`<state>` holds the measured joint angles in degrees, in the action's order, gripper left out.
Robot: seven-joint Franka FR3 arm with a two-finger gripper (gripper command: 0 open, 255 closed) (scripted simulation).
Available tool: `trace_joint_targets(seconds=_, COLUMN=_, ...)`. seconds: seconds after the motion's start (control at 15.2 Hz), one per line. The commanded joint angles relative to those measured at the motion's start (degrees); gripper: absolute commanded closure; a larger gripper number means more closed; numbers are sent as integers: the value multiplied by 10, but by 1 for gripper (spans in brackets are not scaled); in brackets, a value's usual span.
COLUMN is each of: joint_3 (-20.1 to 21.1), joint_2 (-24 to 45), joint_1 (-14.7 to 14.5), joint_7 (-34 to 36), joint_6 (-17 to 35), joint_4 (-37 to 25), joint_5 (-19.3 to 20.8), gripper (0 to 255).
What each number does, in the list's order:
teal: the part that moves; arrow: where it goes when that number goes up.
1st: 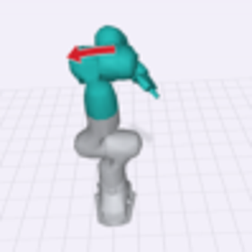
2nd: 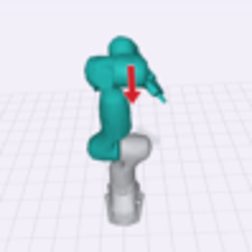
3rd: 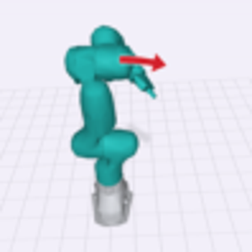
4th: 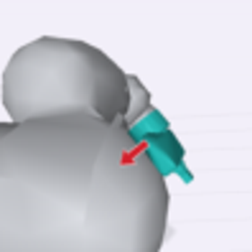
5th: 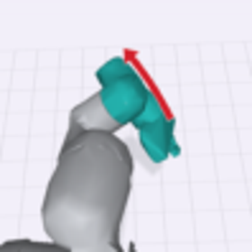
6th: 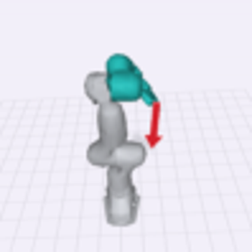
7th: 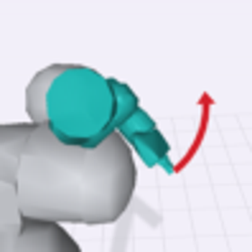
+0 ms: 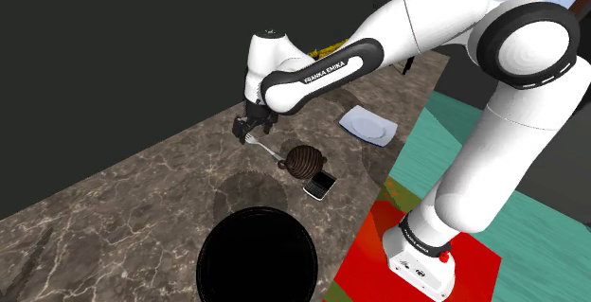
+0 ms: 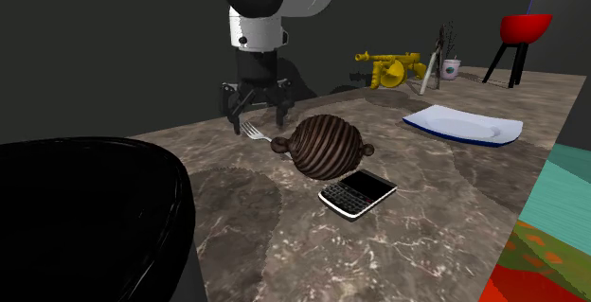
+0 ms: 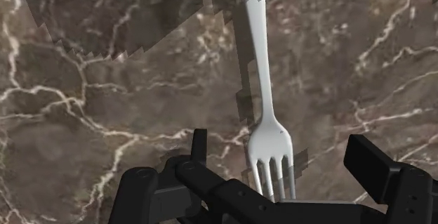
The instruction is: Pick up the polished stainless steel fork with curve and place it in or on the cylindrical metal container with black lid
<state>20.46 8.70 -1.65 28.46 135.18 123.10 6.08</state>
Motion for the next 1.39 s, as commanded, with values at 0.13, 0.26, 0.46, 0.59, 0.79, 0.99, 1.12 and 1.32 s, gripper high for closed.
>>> trace_joint_targets(seconds=0.13, joint_3=-2, joint_2=15, joint_1=-2, joint_7=6, joint_6=18, joint_4=3, joint_5=9, gripper=0)
trace_joint_targets(seconds=0.26, joint_3=-2, joint_2=15, joint_1=-2, joint_7=6, joint_6=18, joint_4=3, joint_5=9, gripper=0)
trace_joint_targets(seconds=0.46, joint_3=-2, joint_2=15, joint_1=-2, joint_7=6, joint_6=18, joint_4=3, joint_5=9, gripper=0)
trace_joint_targets(seconds=0.59, joint_3=-2, joint_2=15, joint_1=-2, joint_7=6, joint_6=18, joint_4=3, joint_5=9, gripper=255)
trace_joint_targets(seconds=0.79, joint_3=-2, joint_2=15, joint_1=-2, joint_7=6, joint_6=18, joint_4=4, joint_5=9, gripper=255)
trace_joint_targets(seconds=0.99, joint_3=-3, joint_2=16, joint_1=-1, joint_7=5, joint_6=18, joint_4=2, joint_5=9, gripper=255)
trace_joint_targets(seconds=1.12, joint_3=-3, joint_2=16, joint_1=0, joint_7=4, joint_6=18, joint_4=3, joint_5=9, gripper=255)
trace_joint_targets(seconds=1.32, joint_3=-1, joint_2=5, joint_1=-1, joint_7=1, joint_6=4, joint_4=-1, joint_5=3, gripper=255)
